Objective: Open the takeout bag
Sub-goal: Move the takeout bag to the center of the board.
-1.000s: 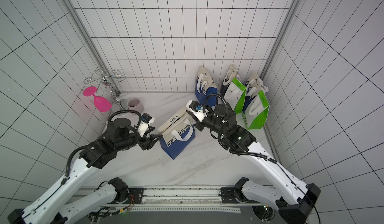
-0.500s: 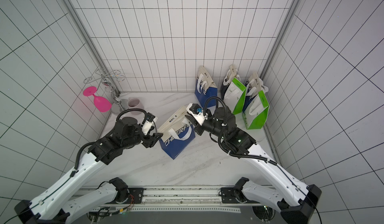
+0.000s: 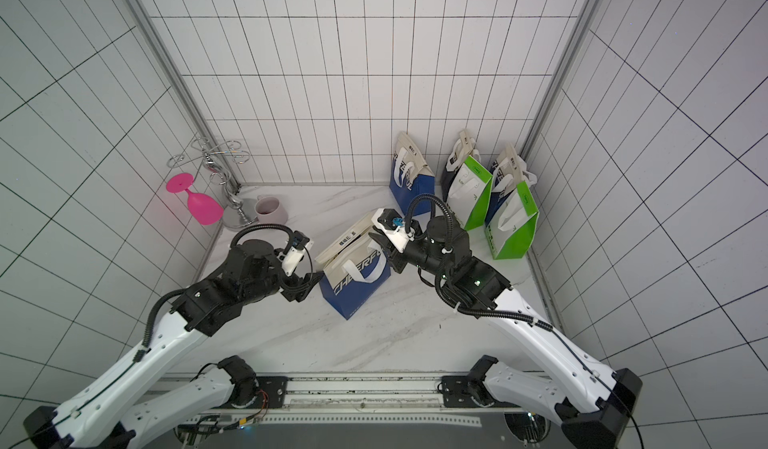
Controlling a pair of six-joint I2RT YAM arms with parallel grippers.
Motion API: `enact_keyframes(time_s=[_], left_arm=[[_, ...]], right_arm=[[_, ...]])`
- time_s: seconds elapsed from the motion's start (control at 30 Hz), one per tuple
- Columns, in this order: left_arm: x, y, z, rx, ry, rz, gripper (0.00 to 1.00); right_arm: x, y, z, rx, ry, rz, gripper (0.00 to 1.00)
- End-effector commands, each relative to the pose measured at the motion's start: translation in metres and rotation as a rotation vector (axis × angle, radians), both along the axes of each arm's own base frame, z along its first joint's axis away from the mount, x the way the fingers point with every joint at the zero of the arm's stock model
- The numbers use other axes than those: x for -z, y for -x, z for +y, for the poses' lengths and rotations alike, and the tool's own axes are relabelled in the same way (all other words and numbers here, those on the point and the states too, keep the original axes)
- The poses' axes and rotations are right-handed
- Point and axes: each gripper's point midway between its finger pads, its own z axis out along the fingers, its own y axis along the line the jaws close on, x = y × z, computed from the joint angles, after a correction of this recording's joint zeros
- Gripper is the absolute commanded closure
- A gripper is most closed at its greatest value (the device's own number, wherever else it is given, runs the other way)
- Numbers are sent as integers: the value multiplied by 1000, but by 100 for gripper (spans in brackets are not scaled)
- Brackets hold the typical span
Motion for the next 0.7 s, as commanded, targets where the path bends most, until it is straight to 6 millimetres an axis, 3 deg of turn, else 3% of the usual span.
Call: enact_keyframes(time_s=[0.0, 0.1, 0.23, 0.53, 0.6, 0.67], left_arm=[[-11, -18, 1, -50, 3, -66, 20], [-9, -27, -3, -55, 28, -76, 21], [-7, -36, 5, -90, 27, -79, 30], [-23, -34, -12, 28, 135, -105, 79], [-24, -38, -13, 35, 136, -111, 98], [-28, -45, -13, 33, 141, -135, 100]], right_arm=[[22, 5, 5, -23, 12, 50, 80], [22, 6, 5, -24, 18, 52, 80], [22, 8, 3, -24, 21, 50, 80], [23, 10, 6, -34, 22, 58, 79], [22, 11, 6, -36, 18, 58, 79], [23, 12, 6, -38, 14, 64, 79]])
